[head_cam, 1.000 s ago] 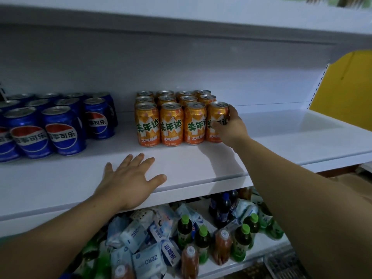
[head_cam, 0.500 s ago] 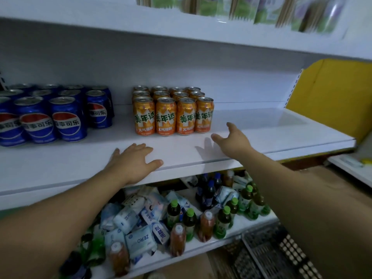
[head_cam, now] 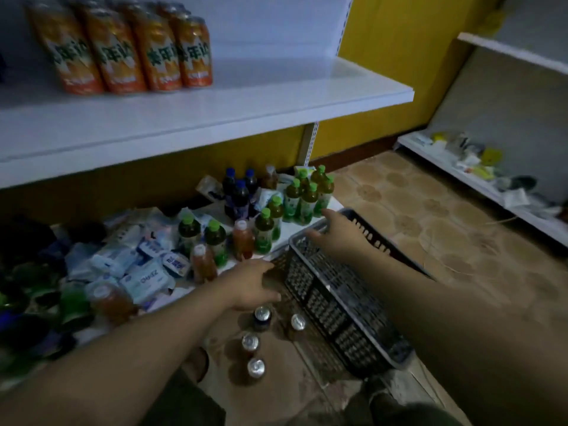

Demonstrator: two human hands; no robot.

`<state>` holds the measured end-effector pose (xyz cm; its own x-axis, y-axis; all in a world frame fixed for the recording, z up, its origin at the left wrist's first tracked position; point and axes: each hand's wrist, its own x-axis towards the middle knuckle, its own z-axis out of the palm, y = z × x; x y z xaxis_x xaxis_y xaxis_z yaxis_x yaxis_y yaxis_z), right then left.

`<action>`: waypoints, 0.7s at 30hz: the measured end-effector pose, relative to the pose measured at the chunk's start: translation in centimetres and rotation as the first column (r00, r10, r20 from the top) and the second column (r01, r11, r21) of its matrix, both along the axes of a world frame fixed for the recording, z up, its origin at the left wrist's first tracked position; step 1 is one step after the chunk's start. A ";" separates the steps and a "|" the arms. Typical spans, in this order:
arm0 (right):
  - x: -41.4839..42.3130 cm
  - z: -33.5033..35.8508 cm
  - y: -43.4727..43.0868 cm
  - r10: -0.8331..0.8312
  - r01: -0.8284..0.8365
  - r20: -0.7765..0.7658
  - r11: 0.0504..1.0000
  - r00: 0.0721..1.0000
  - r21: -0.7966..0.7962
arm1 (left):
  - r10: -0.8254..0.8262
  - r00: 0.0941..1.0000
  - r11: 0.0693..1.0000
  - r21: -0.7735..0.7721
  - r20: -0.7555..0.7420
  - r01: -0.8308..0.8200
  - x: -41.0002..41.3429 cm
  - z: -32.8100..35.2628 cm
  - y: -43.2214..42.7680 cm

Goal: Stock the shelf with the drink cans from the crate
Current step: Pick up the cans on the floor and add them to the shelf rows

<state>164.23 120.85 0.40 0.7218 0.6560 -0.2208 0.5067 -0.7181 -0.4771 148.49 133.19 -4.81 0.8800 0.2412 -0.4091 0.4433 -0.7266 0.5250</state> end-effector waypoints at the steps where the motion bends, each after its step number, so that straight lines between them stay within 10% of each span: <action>1: 0.1 -2.2 -0.9 -0.009 0.008 -0.022 0.999 1.000 -0.044 | -0.008 0.999 1.000 -0.018 -0.042 0.007 -0.1 -2.2 -0.6; 21: 3.5 -42.0 -0.7 -0.206 -0.030 -0.400 0.860 0.893 -0.510 | -0.003 0.942 0.983 -0.175 -0.336 -0.059 8.4 -33.8 0.9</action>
<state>167.76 120.17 -41.64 0.5259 0.3123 -0.7911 0.2602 -0.9446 -0.2000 156.85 134.13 -38.59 0.6792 0.1591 -0.7165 0.6343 -0.6184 0.4640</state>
